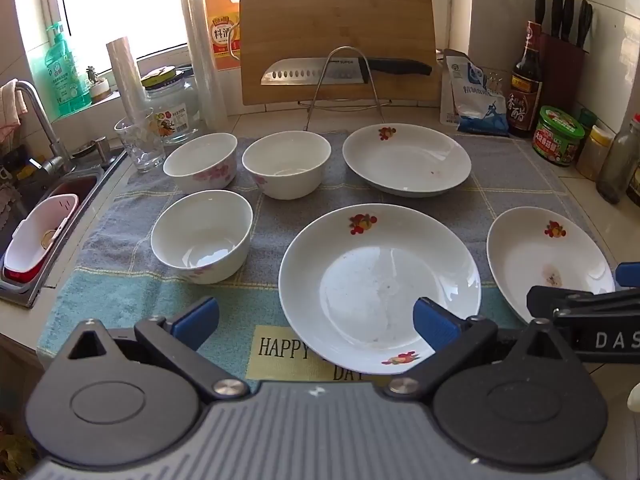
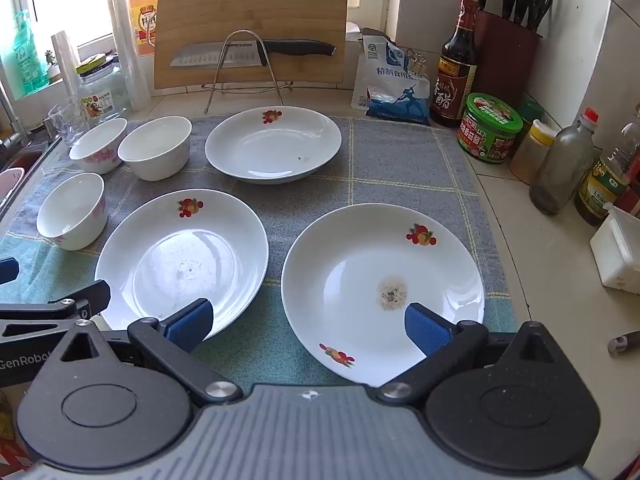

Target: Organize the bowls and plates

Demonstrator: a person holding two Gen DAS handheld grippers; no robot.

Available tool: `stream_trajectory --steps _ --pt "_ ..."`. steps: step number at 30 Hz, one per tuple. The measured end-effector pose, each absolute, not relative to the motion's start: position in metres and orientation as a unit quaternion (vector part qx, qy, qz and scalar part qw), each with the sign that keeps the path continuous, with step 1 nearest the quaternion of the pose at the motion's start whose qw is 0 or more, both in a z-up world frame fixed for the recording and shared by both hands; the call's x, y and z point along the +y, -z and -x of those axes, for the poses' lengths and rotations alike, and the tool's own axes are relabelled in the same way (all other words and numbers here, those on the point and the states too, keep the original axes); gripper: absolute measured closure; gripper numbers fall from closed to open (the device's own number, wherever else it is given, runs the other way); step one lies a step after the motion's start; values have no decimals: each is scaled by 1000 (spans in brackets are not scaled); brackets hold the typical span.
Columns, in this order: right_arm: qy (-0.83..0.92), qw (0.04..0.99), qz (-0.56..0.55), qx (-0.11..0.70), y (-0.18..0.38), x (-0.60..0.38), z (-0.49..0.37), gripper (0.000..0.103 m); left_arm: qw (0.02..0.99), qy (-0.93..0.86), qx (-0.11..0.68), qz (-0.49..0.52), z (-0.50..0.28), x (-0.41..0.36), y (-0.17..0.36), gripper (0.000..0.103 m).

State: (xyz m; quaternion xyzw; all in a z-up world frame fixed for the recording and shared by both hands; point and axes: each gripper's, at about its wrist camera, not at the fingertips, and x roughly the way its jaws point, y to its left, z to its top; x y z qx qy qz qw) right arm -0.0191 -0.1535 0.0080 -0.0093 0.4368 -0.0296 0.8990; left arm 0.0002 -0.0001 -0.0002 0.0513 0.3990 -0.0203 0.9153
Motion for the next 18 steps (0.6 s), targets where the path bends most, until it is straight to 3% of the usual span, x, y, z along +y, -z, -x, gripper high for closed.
stream_trajectory --steps 18 --pt "21 903 20 428 -18 -145 21 0 920 16 389 -50 6 9 -9 1"
